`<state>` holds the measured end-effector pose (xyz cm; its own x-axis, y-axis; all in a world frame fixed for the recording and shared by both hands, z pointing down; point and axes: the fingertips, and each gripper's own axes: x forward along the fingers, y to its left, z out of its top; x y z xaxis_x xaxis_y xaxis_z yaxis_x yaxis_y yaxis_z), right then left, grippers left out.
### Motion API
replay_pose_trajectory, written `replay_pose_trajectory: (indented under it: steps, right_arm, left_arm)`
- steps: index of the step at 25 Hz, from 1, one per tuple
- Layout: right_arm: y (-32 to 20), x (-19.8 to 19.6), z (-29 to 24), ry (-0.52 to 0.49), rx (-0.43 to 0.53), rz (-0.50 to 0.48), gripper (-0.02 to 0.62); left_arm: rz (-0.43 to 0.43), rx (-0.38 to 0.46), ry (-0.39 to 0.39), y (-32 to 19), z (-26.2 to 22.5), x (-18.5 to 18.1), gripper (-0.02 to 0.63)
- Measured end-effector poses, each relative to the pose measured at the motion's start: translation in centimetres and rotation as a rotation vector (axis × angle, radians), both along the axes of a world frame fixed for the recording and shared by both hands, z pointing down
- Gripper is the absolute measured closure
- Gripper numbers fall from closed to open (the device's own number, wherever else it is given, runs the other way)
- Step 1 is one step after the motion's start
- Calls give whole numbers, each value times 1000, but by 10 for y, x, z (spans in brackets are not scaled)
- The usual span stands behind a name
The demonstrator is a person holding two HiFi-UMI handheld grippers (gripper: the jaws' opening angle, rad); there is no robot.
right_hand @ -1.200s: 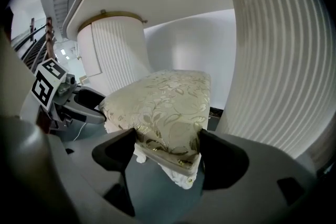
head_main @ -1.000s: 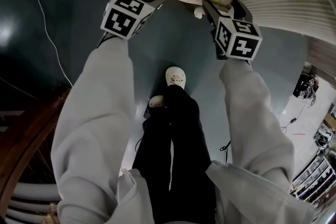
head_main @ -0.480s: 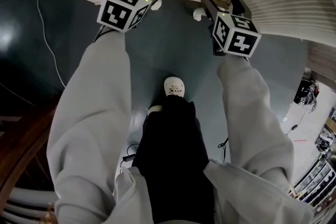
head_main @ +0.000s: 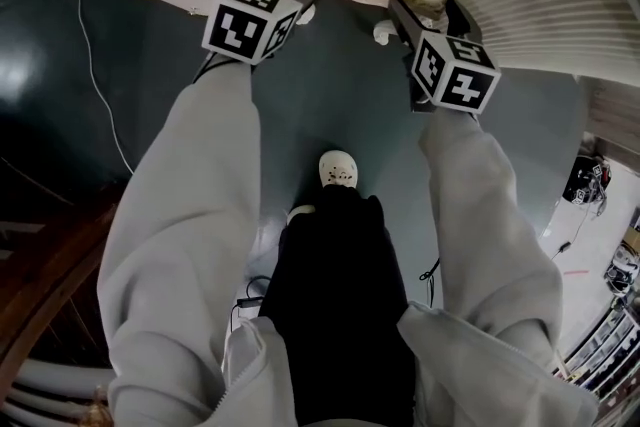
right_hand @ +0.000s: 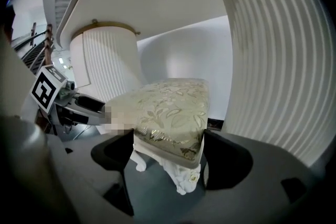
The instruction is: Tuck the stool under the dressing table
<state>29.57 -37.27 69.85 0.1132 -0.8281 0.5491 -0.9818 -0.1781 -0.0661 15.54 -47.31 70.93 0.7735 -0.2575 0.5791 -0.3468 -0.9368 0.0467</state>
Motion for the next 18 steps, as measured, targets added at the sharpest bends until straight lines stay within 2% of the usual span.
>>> replay_pose_trajectory:
  steps: [4, 10, 15, 18]
  right_arm:
    - [15, -9, 0, 60, -48, -32, 137]
    - [42, -23, 9, 5, -111, -12, 138]
    - [57, -47, 3, -3, -154, -61, 155]
    - [69, -61, -3, -7, -175, -85, 161]
  left_arm:
    - [37, -8, -53, 16, 2, -13, 324]
    - [4, -92, -107, 42, 15, -54, 324]
    - [-40, -168, -120, 66, 16, -79, 325]
    - [-37, -197, -126, 85, 11, -86, 325]
